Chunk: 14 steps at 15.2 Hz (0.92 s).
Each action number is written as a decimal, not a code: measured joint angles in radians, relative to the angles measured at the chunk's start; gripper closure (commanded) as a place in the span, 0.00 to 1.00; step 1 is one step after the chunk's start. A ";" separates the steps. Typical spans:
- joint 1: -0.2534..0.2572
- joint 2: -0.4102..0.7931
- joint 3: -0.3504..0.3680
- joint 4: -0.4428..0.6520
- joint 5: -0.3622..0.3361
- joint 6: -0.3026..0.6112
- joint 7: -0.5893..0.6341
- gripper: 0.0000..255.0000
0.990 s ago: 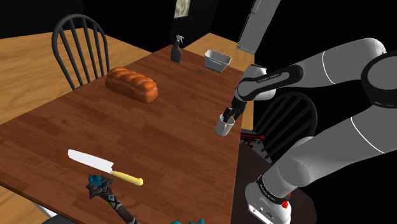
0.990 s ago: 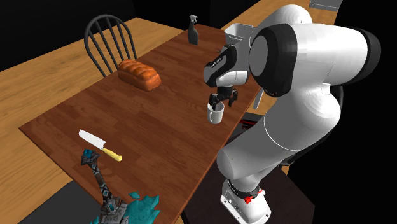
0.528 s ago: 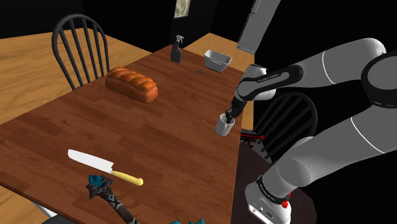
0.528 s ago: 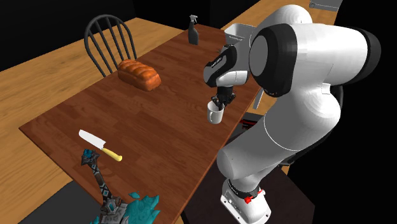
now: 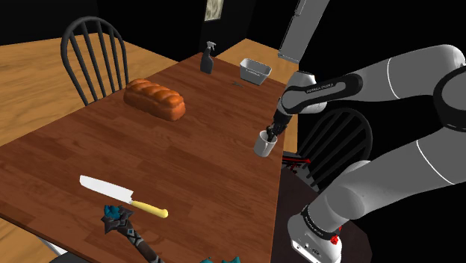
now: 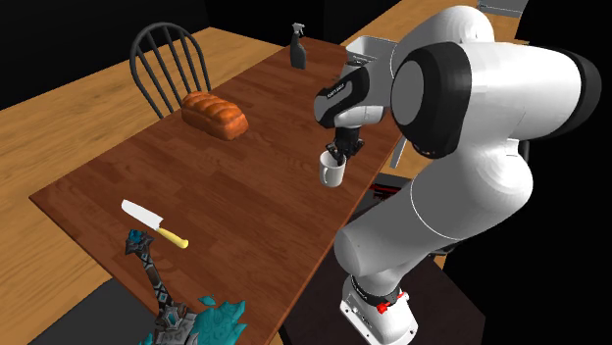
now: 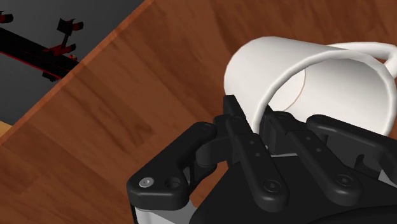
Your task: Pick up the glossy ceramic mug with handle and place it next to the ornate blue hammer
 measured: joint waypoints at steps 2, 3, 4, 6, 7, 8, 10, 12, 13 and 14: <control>-0.002 -0.019 0.003 0.014 -0.004 -0.033 0.003 1.00; -0.004 -0.031 0.004 0.020 -0.006 -0.051 0.004 1.00; -0.005 -0.044 0.007 0.022 -0.008 -0.065 0.008 1.00; -0.006 -0.060 0.011 0.038 -0.010 -0.097 0.011 1.00; -0.007 -0.072 0.013 0.047 -0.011 -0.117 0.014 1.00; -0.007 -0.080 0.015 0.054 -0.012 -0.133 0.016 1.00; -0.010 -0.102 0.018 0.067 -0.015 -0.167 0.018 1.00; -0.010 -0.113 0.021 0.083 -0.015 -0.195 0.020 1.00; -0.011 -0.122 0.022 0.092 -0.016 -0.212 0.020 1.00; -0.011 -0.129 0.024 0.103 -0.016 -0.230 0.021 1.00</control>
